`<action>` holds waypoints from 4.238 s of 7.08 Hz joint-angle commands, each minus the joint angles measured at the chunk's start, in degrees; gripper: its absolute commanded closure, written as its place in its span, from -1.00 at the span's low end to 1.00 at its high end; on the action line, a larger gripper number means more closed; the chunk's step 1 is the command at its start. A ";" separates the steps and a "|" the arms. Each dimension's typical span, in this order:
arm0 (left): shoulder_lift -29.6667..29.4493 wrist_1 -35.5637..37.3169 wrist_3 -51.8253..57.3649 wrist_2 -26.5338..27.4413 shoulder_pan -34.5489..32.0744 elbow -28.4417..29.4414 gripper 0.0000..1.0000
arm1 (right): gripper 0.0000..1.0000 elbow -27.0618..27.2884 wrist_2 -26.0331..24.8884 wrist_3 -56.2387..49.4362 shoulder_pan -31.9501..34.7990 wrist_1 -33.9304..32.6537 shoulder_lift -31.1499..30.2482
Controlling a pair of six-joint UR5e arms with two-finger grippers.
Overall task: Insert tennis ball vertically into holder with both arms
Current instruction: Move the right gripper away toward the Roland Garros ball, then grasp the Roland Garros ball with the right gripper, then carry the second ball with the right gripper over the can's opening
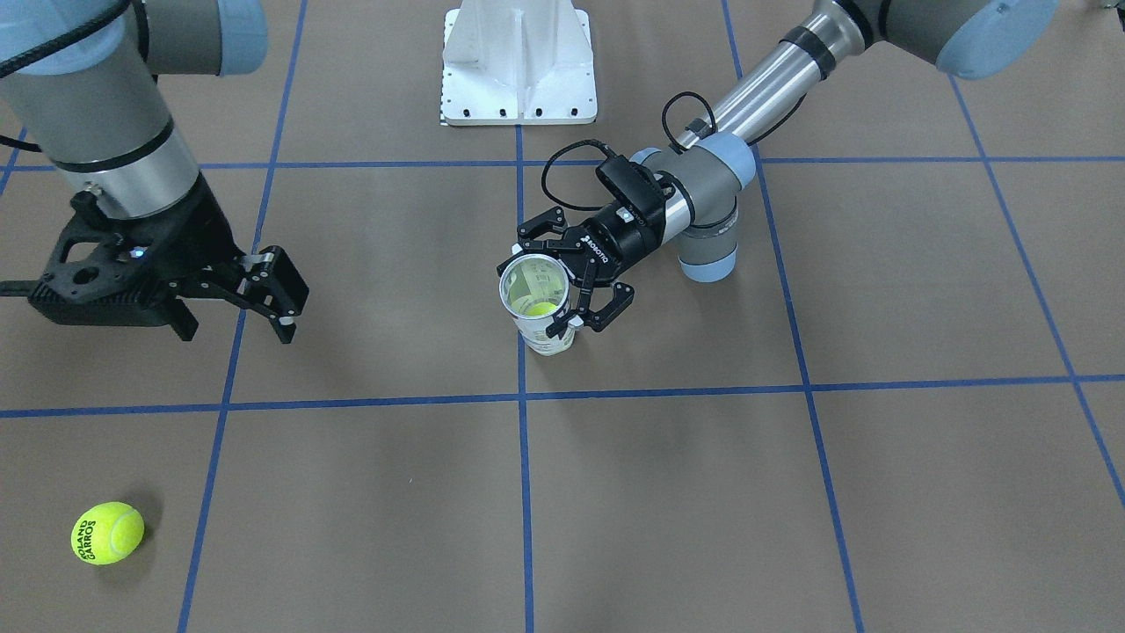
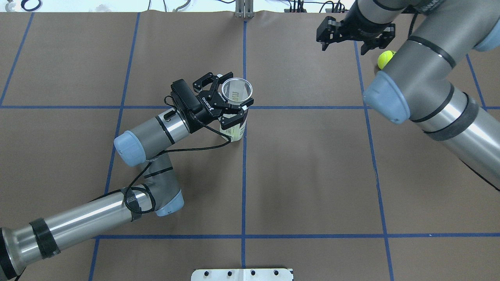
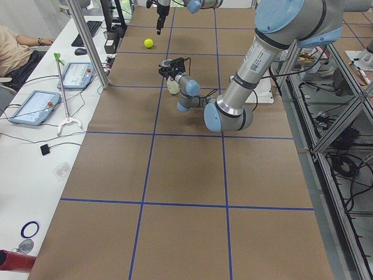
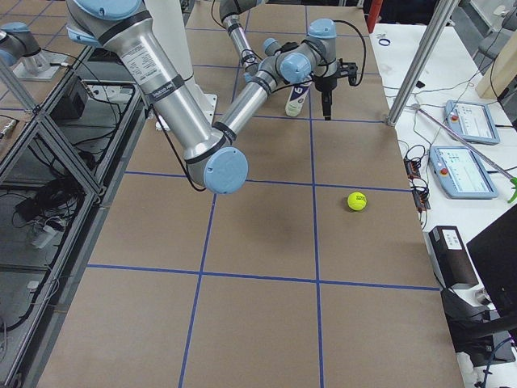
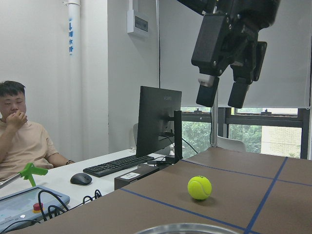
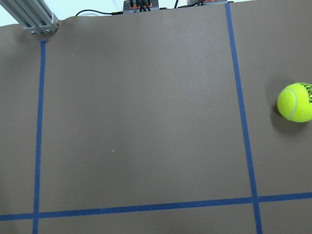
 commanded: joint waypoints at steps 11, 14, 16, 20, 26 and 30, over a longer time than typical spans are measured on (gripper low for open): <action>5.49 0.17 -0.02 -6.16 0.62 -4.58 -0.98 | -0.98 -21.42 6.16 -20.87 12.74 22.85 -8.04; 5.49 0.17 -0.02 -6.86 0.35 -4.67 -0.98 | -0.98 -31.73 6.17 -18.26 11.52 32.54 -5.24; 5.49 0.26 -0.02 -6.86 0.35 -4.93 -0.98 | -0.98 -38.05 5.38 -12.90 8.36 43.76 -5.14; 5.40 0.26 -0.02 -6.86 0.18 -4.93 -0.98 | -0.98 -40.19 2.22 -12.35 5.45 45.32 -4.88; 5.49 0.26 -0.02 -6.86 0.18 -4.85 -0.98 | -0.96 -49.24 -7.80 -12.35 0.53 45.40 -0.65; 5.40 0.26 -0.02 -6.86 0.09 -4.85 -0.98 | 1.00 -44.26 -7.72 -9.02 1.57 44.97 -0.39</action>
